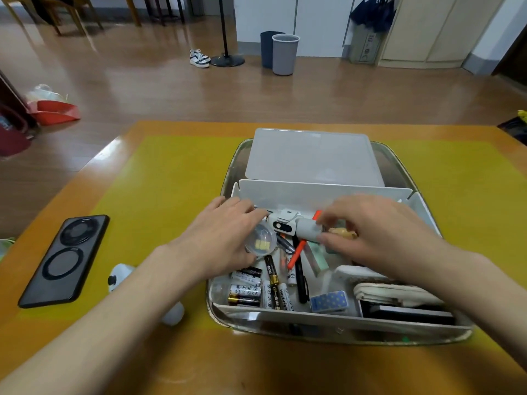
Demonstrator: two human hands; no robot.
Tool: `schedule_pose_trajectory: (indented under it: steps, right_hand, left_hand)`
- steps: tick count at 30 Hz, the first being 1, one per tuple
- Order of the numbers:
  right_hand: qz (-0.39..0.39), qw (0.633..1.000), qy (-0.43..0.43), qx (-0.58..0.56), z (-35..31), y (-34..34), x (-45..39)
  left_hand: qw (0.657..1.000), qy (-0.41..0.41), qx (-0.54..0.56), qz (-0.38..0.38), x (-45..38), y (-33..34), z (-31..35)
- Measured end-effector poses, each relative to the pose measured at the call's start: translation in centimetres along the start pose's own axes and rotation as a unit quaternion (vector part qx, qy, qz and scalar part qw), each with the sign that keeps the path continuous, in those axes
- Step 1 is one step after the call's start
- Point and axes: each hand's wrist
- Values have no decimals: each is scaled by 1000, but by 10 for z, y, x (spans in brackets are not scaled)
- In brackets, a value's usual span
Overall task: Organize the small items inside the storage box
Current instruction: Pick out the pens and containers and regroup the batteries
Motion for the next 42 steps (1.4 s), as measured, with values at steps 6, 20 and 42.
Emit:
schedule_pose_trajectory:
  steps: [6, 20, 42]
  right_hand:
    - [-41, 995, 10, 87, -6, 35, -27]
    - [15, 984, 109, -143, 34, -38, 15]
    - [58, 957, 220, -180, 52, -48, 62]
  left_hand:
    - [997, 0, 64, 37, 7, -19, 6]
    - [980, 53, 189, 2, 30, -7, 43]
    - [931, -58, 359, 44, -45, 4, 85]
Point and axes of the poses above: each hand's wrist, its own x-axis away from the middle knuckle, its own y-axis out of the palm, z = x × y, and after that the axes turned 8 degrees about z, right-handed
